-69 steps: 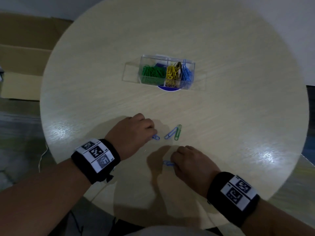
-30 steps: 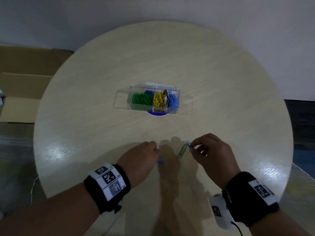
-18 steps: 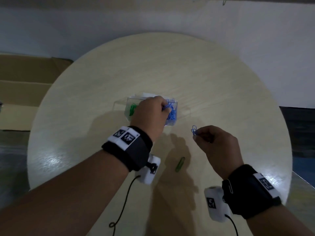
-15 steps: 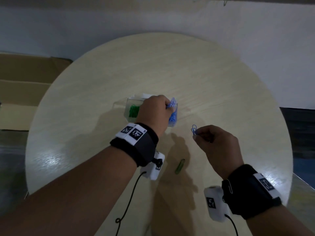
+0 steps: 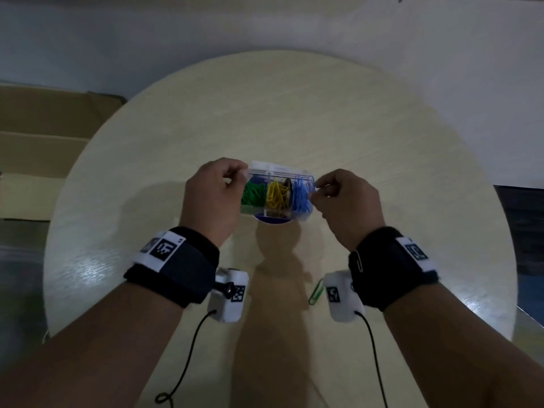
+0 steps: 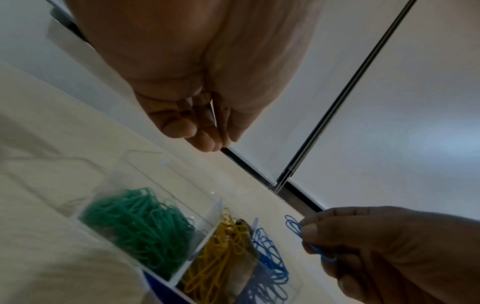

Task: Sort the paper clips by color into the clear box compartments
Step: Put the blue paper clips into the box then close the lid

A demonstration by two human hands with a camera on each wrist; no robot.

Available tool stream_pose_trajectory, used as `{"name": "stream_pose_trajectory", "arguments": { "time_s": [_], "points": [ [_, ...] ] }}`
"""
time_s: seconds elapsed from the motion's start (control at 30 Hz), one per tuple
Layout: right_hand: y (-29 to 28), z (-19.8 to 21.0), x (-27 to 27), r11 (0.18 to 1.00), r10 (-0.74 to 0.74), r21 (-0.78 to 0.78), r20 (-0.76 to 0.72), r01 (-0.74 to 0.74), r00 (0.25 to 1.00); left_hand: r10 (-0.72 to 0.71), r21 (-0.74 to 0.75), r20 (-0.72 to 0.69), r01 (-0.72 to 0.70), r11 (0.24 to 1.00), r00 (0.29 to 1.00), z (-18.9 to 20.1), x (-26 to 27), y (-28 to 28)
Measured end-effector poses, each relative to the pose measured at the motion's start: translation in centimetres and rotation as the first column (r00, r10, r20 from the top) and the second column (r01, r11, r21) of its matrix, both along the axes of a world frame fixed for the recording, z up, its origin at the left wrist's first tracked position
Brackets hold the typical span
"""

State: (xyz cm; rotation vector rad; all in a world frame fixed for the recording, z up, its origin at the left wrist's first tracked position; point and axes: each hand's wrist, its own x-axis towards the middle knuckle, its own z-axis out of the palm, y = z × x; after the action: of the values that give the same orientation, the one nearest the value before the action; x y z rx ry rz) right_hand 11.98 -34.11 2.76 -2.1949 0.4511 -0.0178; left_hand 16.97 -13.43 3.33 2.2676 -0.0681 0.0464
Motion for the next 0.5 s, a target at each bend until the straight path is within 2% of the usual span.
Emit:
{"name": "stream_pose_trajectory", "arguments": {
  "time_s": [0.1, 0.17, 0.23, 0.27, 0.3, 0.37, 0.43, 0.5],
  "points": [
    [0.3, -0.4, 0.9, 0.995, 0.006, -0.099, -0.009, -0.007, 1.0, 0.029, -0.01, -0.012, -0.029, 1.0, 1.0, -0.4, -0.2, 1.3],
    [0.1, -0.4, 0.6, 0.983, 0.014, -0.185, 0.079, 0.0, 0.997, 0.038, -0.015, -0.01, -0.038, 0.999, 0.999, -0.6, -0.3, 2.1],
    [0.3, -0.6, 0.2, 0.955, 0.145, -0.276, 0.131, -0.104, 0.981, 0.036, 0.007, -0.004, -0.036, 0.999, 0.999, -0.7, -0.5, 2.9],
    [0.4, -0.9, 0.1, 0.916, 0.236, -0.356, 0.113, -0.183, 0.965, 0.022, 0.03, 0.003, -0.022, 0.999, 1.0, -0.9, -0.5, 3.2],
    [0.6, -1.2, 0.0, 0.865, 0.309, -0.437, 0.073, -0.248, 0.948, -0.006, 0.057, 0.01, 0.006, 0.998, 1.0, -1.1, -0.5, 3.4],
    [0.9, -1.8, 0.0, 0.794, 0.357, -0.531, 0.013, -0.296, 0.934, -0.108, 0.121, 0.011, 0.106, 0.987, 0.994, -1.7, -0.5, 3.8],
    [0.9, -2.0, -0.2, 0.786, 0.343, -0.554, 0.022, -0.275, 0.939, -0.214, 0.257, -0.003, 0.207, 0.944, 0.977, -2.3, -0.5, 4.0],
    [1.1, -2.4, -0.5, 0.786, 0.333, -0.567, 0.054, -0.246, 0.941, -0.258, 0.374, -0.009, 0.243, 0.895, 0.966, -2.7, -0.7, 4.1]
  ]
}}
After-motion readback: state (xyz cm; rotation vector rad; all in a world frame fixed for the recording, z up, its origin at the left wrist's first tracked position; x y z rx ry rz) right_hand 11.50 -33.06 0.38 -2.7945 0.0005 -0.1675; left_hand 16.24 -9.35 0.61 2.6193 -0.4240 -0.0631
